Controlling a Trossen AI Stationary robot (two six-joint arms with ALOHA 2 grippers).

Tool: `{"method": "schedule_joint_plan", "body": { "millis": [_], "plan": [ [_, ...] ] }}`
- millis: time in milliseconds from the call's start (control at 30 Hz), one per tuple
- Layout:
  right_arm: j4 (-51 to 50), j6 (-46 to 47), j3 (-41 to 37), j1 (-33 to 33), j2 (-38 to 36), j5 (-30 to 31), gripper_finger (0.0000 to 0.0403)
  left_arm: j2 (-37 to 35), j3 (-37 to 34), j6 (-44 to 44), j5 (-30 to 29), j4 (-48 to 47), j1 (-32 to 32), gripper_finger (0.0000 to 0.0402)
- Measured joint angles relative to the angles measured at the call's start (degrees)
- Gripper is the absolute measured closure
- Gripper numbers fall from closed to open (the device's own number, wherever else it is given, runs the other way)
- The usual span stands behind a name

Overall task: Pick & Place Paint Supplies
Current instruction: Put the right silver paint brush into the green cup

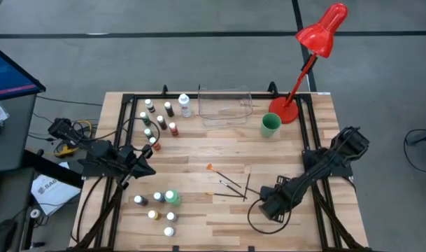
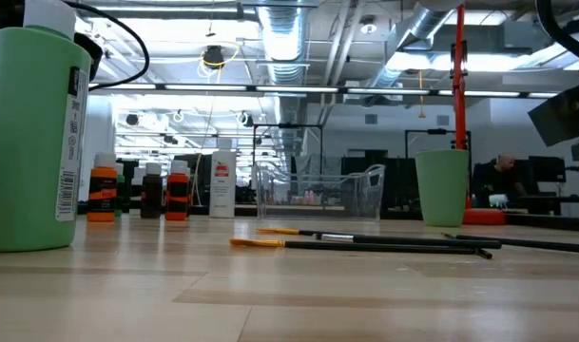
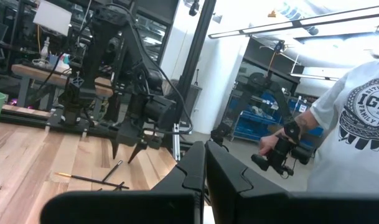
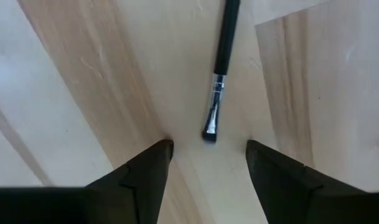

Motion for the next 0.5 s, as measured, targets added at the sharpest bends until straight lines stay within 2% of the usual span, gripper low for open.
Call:
{"method": "schedule_joint_plan", "body": {
  "millis": [267, 500],
  "plan": [
    [3.0, -2.7, -4.0, -2.4, -2.6, -0.7, 0.0232, 0.0, 0.0, 0.0, 0.0, 0.1, 0.0, 0.0400],
    [2.5, -3.1, -4.2, -3.0, -2.6, -0.5, 0.0344, 0.0, 0.0, 0.0, 0.0, 0.4, 0.0, 0.0400]
  ]
}}
